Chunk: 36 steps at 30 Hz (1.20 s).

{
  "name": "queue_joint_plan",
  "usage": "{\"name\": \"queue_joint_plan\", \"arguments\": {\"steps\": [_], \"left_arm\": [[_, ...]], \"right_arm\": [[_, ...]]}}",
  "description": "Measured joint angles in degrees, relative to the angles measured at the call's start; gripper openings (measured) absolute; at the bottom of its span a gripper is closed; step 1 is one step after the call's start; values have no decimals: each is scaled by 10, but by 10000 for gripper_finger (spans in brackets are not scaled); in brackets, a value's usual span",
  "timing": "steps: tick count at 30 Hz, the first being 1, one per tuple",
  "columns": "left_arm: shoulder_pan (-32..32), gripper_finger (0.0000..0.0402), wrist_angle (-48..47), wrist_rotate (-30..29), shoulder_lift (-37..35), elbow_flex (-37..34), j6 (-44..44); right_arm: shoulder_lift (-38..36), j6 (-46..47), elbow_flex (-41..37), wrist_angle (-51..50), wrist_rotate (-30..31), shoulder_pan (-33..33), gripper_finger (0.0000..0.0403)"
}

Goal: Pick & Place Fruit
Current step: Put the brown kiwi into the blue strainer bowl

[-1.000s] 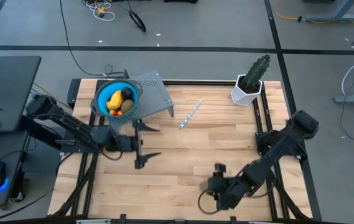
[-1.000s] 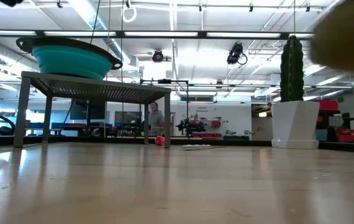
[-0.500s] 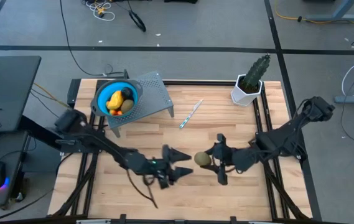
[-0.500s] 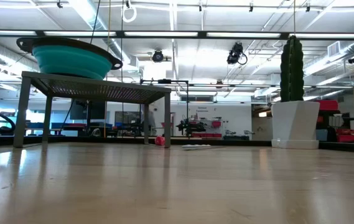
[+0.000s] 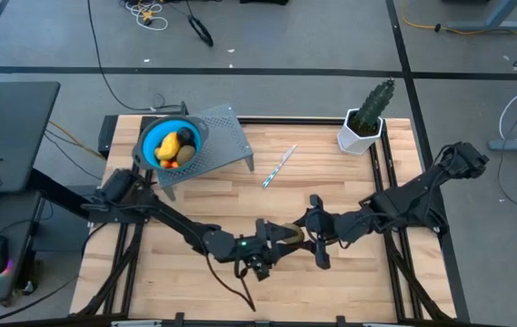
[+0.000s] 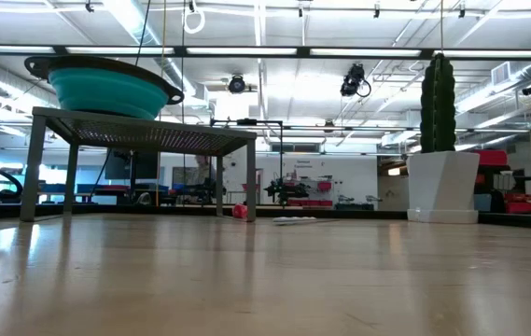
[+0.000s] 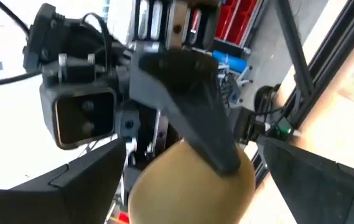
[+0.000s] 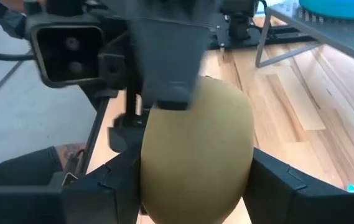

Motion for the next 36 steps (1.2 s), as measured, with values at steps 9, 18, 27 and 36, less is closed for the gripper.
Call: {"name": "queue_joint_plan", "arguments": {"steps": [9, 18, 27, 36], "left_arm": [[9, 389, -20, 7, 0, 0, -9], [9, 383, -7, 25, 0, 0, -4], [9, 318, 2, 34, 0, 0, 1], [9, 284, 1, 38, -1, 0, 7]], "right_arm": [[0, -9, 0, 8, -30, -5, 224], [0, 3, 0, 9, -11, -6, 225], [0, 3, 0, 13, -12, -6, 225], [0, 3, 0, 16, -25, -6, 225]]}}
